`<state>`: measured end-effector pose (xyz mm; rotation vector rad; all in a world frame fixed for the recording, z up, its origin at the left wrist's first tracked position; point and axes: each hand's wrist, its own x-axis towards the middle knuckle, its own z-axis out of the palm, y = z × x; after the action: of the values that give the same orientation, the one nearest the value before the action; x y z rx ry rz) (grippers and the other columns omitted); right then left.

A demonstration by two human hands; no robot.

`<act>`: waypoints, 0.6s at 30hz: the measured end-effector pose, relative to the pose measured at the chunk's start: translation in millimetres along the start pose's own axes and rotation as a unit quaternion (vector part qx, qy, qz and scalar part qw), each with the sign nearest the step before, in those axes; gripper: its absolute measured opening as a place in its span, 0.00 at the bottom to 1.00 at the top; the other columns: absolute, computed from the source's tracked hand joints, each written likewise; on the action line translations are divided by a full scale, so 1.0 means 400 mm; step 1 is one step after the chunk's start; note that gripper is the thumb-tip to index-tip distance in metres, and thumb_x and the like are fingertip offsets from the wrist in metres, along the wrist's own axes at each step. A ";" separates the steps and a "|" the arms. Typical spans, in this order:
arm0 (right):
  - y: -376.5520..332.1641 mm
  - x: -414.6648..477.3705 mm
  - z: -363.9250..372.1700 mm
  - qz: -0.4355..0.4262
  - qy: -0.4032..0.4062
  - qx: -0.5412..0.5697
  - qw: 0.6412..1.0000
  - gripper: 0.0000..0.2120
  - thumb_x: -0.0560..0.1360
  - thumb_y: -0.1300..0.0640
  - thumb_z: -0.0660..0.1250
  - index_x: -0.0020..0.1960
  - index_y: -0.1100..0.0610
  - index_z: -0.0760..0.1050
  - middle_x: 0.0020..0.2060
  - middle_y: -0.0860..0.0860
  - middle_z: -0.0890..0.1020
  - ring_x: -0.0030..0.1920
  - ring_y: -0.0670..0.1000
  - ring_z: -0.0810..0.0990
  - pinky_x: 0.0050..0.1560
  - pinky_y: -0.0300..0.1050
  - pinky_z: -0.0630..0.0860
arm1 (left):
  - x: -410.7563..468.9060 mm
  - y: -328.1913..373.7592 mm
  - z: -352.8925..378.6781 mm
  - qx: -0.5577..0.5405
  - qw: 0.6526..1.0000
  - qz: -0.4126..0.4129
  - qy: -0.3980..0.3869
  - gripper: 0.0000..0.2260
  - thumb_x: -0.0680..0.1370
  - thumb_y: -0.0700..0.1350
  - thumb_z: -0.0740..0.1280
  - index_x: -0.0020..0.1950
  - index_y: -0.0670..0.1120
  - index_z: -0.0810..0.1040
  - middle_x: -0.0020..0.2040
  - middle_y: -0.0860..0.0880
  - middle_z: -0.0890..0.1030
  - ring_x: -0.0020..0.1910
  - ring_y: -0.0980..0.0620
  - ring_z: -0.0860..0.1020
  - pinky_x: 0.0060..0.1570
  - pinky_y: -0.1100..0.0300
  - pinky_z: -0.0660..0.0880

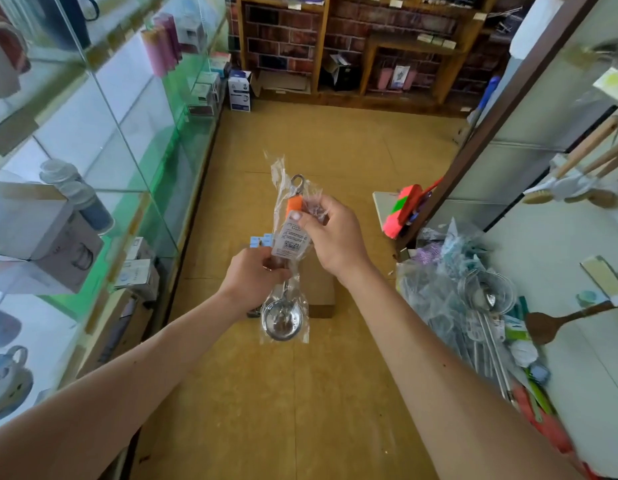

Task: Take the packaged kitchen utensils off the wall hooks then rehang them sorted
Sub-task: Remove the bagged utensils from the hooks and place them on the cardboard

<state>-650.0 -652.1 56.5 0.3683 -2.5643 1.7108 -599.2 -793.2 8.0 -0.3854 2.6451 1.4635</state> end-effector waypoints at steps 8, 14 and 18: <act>0.062 0.145 0.010 0.008 -0.019 0.028 0.999 0.05 0.78 0.57 0.70 0.54 0.54 0.80 0.44 0.43 0.81 0.42 0.39 0.77 0.40 0.31 0.72 | 0.145 0.017 0.003 0.026 1.000 -0.013 -0.002 0.05 0.74 0.43 0.74 0.49 0.46 0.83 0.40 0.52 0.83 0.38 0.50 0.80 0.36 0.60 0.75; 0.097 0.257 -0.023 0.012 -0.031 0.029 0.999 0.07 0.78 0.56 0.70 0.55 0.55 0.80 0.47 0.47 0.83 0.44 0.40 0.78 0.43 0.37 0.75 | 0.250 0.066 0.020 0.029 0.999 -0.025 -0.006 0.03 0.73 0.42 0.74 0.45 0.47 0.83 0.41 0.50 0.84 0.43 0.46 0.82 0.40 0.57 0.76; 0.102 0.334 -0.049 0.002 -0.038 0.021 0.999 0.08 0.78 0.55 0.70 0.55 0.56 0.80 0.46 0.44 0.81 0.41 0.35 0.77 0.41 0.33 0.73 | 0.310 0.110 0.015 0.041 0.999 -0.025 -0.012 0.03 0.73 0.42 0.74 0.44 0.48 0.82 0.40 0.50 0.84 0.38 0.48 0.80 0.40 0.55 0.78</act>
<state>-790.4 -642.8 48.9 0.4378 -2.5864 1.7883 -730.6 -787.4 15.9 -0.4207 2.6460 1.3313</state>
